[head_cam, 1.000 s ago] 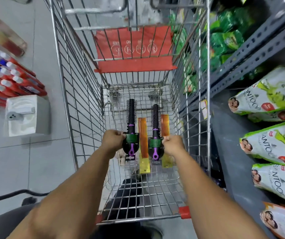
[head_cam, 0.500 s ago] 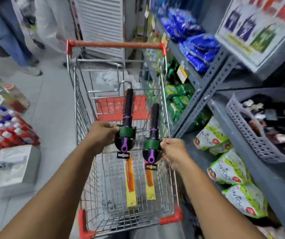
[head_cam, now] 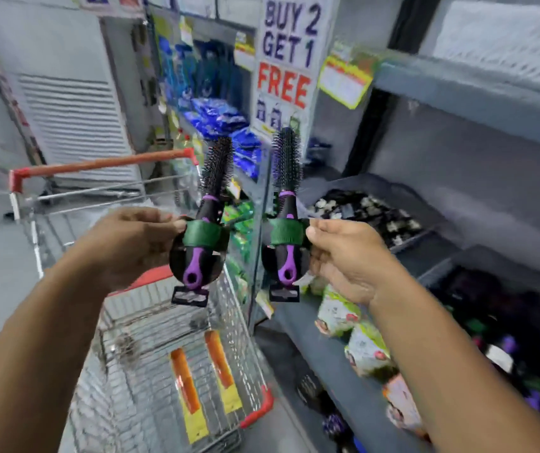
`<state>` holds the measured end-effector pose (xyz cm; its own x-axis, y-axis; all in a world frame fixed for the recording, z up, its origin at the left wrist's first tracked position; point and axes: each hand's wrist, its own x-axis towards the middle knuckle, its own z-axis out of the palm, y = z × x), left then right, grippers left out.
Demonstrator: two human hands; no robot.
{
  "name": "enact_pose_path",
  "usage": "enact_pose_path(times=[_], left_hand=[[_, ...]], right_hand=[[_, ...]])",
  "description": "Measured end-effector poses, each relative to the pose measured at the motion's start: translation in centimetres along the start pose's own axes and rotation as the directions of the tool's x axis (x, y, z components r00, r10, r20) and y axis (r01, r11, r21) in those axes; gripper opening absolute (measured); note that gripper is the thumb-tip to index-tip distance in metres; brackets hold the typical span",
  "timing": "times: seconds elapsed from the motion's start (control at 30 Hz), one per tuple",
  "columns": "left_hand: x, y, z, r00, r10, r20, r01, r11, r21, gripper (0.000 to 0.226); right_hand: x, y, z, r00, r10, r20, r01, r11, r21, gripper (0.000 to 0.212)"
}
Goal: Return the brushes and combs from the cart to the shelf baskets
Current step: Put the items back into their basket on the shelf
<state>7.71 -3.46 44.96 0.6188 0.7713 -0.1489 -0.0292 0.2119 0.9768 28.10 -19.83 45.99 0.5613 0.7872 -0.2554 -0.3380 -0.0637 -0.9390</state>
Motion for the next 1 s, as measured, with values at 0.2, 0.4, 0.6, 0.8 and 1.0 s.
enact_pose_path(times=[0.2,0.4,0.6,0.8,1.0], left_hand=[[0.0,1.5,7.0,0.938,-0.035,0.344,0.037,0.999,0.0,0.049],[1.3,-0.9,15.5,0.846,-0.137,0.516,0.13,0.99,0.05,0.066],[2.7,-4.3,24.3,0.768,-0.295,0.569,0.267,0.954,0.135,0.017],[4.7,-5.9,31.8,0.671,-0.378,0.638,0.259,0.926,0.276,0.012],[5.7,-7.6,38.5,0.596,-0.427,0.68,0.23,0.902,0.365,0.013]], right_hand=[[-6.5,-1.7,-7.1,0.995,-0.032,-0.098,0.044,0.992,0.117,0.027],[-11.7,-1.1,-13.9,0.951,-0.012,-0.309,0.059,0.988,0.142,0.023],[-14.6,0.2,-19.6,0.842,0.029,-0.539,0.095,0.975,0.2,0.025],[-16.4,0.6,-23.4,0.702,0.076,-0.709,0.138,0.961,0.239,0.013],[-16.4,1.1,-26.2,0.595,0.135,-0.792,0.133,0.956,0.262,0.013]])
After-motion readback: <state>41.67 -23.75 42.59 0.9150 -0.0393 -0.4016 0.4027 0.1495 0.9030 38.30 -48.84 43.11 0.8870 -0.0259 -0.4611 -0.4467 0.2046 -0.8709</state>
